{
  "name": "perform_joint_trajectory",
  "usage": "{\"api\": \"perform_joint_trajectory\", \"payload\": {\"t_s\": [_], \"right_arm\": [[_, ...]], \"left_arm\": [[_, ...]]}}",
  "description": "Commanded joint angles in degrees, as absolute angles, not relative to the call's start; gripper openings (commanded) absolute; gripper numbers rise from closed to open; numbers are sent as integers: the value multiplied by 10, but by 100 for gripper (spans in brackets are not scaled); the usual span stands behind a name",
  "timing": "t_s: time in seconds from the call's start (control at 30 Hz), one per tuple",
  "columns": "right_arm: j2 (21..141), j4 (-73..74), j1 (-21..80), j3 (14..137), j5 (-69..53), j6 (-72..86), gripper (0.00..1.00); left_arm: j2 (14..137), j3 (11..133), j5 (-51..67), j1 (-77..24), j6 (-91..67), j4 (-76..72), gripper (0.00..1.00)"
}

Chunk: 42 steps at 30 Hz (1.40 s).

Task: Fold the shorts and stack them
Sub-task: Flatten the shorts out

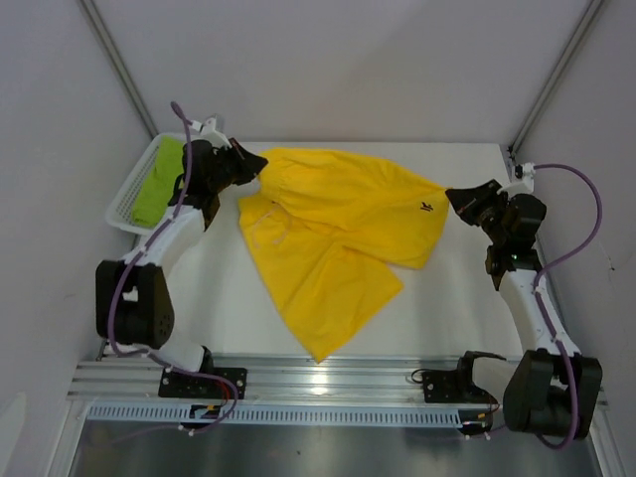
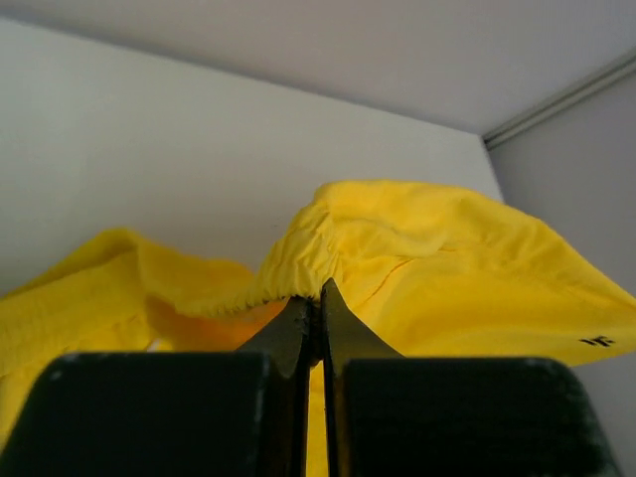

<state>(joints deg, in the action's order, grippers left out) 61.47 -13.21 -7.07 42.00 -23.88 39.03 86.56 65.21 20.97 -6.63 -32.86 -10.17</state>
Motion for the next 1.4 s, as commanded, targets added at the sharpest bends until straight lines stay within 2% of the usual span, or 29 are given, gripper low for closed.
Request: {"api": "perform_joint_trajectory", "payload": {"t_s": [0.0,0.17,0.3,0.4,0.53,0.6,0.77,0.87,0.9,0.93,0.97,1.0,1.03,1.1,1.17,1.27,1.37], "right_arm": [[658,-257,-63,425,-179,390,0],[695,-272,-65,432,-142,386,0],[712,-286,-66,427,-134,370,0],[710,-300,-66,410,-127,367,0],[694,-305,-65,386,-87,375,0],[695,-318,-63,377,-77,379,0],[745,-386,-50,353,-27,369,0],[771,-437,-52,346,0,373,0],[793,-444,-52,351,0,374,1],[808,-443,-54,361,0,374,11],[822,-418,-56,393,0,378,26],[841,-404,-59,406,0,380,50],[845,-395,-62,415,0,382,61],[842,-376,-67,428,18,383,75],[820,-310,-69,452,37,374,82],[773,-247,-67,456,50,366,88],[727,-196,-62,446,19,363,87]], "left_arm": [[925,712,147,-78,-288,-170,0],[1025,831,126,-87,-267,-161,0],[1087,871,147,-87,-278,-192,0],[1089,867,150,-89,-286,-233,0],[1120,902,157,-95,-278,-259,3],[1166,956,177,-100,-279,-258,6],[1251,998,186,-105,-326,-329,9],[1271,1007,178,-110,-350,-396,13],[1286,1013,166,-112,-350,-402,28],[1294,1042,157,-114,-349,-384,53],[1303,1061,149,-116,-348,-325,79],[1318,1117,147,-116,-345,-299,99],[1319,1128,149,-116,-338,-281,99],[1307,1131,141,-116,-325,-253,99],[1268,1128,133,-115,-301,-225,99],[1213,1135,116,-115,-265,-156,99],[1158,1122,80,-115,-243,-60,99]]}}
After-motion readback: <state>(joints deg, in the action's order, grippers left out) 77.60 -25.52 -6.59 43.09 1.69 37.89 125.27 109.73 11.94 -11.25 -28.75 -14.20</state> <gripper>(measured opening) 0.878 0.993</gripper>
